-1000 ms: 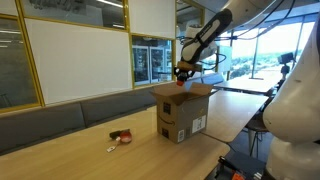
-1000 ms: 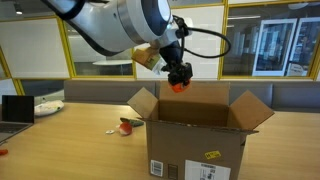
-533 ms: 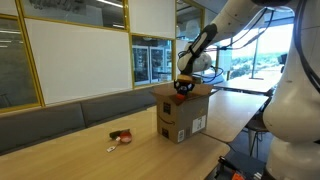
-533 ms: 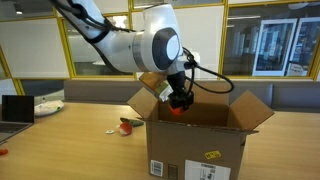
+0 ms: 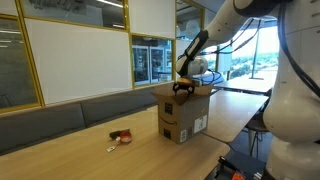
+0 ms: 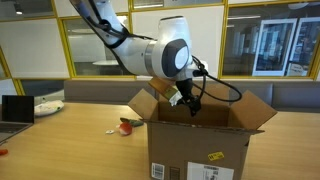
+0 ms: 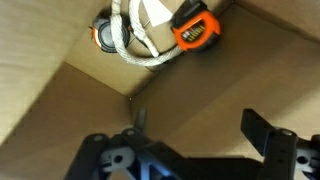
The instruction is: Put the objects on the left inside the box
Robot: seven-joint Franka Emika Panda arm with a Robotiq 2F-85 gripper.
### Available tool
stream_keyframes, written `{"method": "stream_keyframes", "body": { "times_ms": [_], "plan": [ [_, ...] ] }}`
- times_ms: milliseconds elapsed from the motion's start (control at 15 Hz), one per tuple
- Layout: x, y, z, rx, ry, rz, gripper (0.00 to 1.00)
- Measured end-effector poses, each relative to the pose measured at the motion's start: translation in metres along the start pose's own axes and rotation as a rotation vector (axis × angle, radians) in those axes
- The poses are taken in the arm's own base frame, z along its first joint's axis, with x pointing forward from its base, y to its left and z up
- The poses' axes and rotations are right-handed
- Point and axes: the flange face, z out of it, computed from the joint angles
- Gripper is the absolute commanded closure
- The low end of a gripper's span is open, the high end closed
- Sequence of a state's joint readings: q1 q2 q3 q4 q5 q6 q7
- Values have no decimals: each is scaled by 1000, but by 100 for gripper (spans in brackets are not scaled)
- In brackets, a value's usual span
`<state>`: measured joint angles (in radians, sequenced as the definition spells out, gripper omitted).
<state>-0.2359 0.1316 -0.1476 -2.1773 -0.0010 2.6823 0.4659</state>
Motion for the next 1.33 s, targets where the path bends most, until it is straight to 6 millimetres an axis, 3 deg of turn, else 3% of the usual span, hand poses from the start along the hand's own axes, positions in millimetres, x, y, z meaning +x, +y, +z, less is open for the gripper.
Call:
{"method": "stream_keyframes", "body": {
  "times_ms": [333, 667, 1067, 1333],
  "plan": [
    [8, -6, -8, 6, 6, -8, 0],
    [-6, -44, -43, 36, 54, -118, 0],
    [-69, -114, -101, 101, 111, -323, 0],
    [-128, -156, -111, 146, 79, -449, 0]
  ]
}}
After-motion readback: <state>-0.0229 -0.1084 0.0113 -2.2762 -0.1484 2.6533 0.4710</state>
